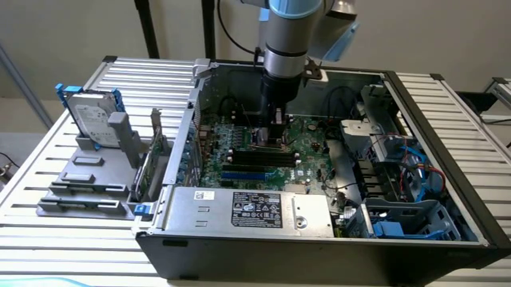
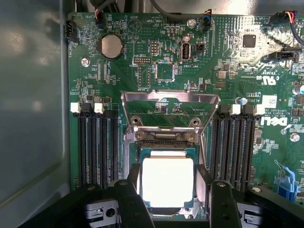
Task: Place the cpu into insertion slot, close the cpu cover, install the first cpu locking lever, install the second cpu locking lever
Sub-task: 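Place the cpu into insertion slot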
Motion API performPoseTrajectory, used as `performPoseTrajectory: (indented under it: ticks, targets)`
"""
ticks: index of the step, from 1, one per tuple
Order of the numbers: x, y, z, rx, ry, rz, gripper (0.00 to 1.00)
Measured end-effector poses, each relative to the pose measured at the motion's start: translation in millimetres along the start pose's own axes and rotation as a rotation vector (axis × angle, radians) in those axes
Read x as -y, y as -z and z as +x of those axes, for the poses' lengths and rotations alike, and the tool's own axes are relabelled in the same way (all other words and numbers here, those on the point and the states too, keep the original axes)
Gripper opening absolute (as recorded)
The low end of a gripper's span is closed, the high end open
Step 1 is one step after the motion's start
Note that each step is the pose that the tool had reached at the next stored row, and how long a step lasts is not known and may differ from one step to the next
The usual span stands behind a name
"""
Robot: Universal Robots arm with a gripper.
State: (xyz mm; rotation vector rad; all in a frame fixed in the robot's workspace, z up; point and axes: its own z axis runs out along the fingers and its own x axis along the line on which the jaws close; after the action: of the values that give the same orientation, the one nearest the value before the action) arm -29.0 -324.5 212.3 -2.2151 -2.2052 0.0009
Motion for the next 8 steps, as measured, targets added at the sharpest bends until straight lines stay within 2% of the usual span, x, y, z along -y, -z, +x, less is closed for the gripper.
performPoseTrajectory:
  ticks: [8]
  targets:
    - [2.4, -4.4, -0.1, 0.0019, -0.001, -0.0003, 0.55]
